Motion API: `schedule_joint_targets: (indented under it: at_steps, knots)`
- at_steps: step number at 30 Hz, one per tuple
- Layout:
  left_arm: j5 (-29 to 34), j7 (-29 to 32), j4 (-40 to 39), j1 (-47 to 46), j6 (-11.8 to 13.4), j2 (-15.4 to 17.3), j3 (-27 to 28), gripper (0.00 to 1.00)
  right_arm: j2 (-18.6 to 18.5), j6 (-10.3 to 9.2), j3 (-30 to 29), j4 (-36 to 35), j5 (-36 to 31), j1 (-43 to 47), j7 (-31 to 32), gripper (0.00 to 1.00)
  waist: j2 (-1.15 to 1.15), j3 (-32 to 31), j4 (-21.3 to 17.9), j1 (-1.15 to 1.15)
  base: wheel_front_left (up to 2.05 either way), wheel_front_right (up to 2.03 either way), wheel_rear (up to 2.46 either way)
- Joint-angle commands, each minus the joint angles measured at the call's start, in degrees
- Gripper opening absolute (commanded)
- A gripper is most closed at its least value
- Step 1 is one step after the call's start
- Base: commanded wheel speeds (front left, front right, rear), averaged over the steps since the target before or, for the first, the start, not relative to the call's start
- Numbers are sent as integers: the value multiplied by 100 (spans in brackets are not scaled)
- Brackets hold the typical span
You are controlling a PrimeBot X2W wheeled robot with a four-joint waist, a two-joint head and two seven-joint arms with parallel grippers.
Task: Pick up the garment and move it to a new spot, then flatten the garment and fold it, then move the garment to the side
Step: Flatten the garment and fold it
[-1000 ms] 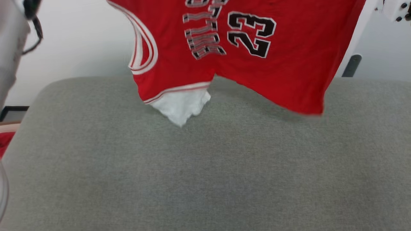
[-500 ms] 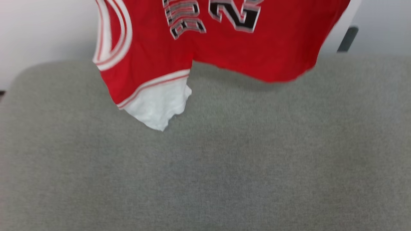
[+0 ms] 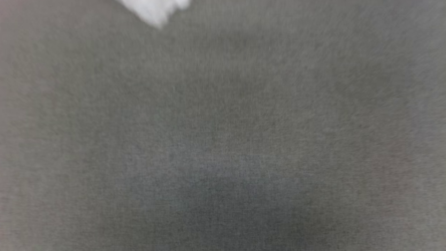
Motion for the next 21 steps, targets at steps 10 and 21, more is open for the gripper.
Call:
schedule_joint_targets:
  at_steps: [10, 21]
  knots:
    - [313, -102, -708, -249, 177, -186, 430, 0, -34, -6, -1073, -347, -1406, -207, -62, 0, 0, 2295, 469, 0, 0, 0, 0]
    - [659, -108, -987, 927, 138, -151, 1075, 0, 345, -6, -2371, -470, -2461, 822, -64, 0, 0, 2335, 647, 0, 0, 0, 0]
